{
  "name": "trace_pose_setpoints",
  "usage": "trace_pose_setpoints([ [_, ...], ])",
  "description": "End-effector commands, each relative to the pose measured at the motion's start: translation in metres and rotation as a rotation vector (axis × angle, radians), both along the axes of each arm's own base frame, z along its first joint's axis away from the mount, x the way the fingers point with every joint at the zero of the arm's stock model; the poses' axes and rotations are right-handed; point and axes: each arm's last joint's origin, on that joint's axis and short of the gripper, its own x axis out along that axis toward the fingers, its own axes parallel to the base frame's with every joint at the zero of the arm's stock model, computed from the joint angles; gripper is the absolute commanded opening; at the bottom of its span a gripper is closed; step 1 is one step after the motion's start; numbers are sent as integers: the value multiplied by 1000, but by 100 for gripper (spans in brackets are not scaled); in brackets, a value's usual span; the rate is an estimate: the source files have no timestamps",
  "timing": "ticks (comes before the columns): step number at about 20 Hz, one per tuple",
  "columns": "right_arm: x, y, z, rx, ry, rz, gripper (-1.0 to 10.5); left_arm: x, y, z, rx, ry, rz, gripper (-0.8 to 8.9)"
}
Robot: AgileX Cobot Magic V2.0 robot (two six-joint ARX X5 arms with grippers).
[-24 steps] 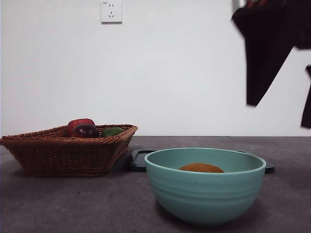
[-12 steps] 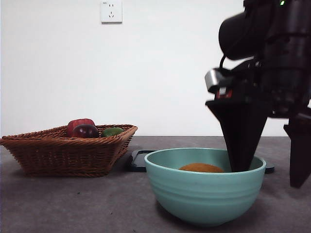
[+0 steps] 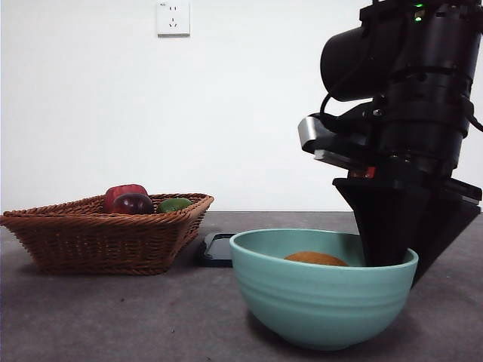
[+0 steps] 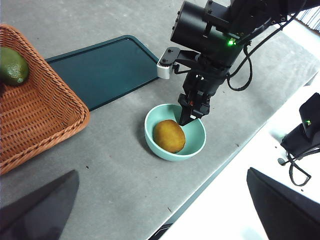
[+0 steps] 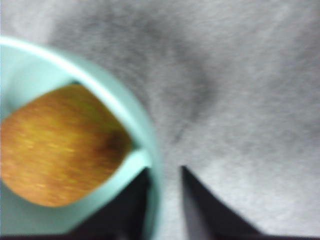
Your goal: Pick up the wifruite, put it on the bowl, pick up the plate, put it on desk
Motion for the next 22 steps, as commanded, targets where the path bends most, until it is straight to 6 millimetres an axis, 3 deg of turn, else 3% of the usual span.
trace_pose_setpoints([
  [1,3,7,1,5,-1,-19,6,0,-1,3,-12,-5,-10,566],
  [4,7,11,12,12,-20,-20,6,0,-1,3,-12,-5,-10,566],
  [8,21,17,44,-15,-118,-35,6,0,-1,3,-12,-5,-10,566],
  [14,63,17,83,-12,-144,-60,6,0,-1,3,-12,-5,-10,566],
  [17,96,17,86,-5,-159,-89,6,0,-1,3,-12,-5,-10,566],
  [22,149,12,66,-27,-123,-135,6,0,-1,3,-12,-5,-10,566],
])
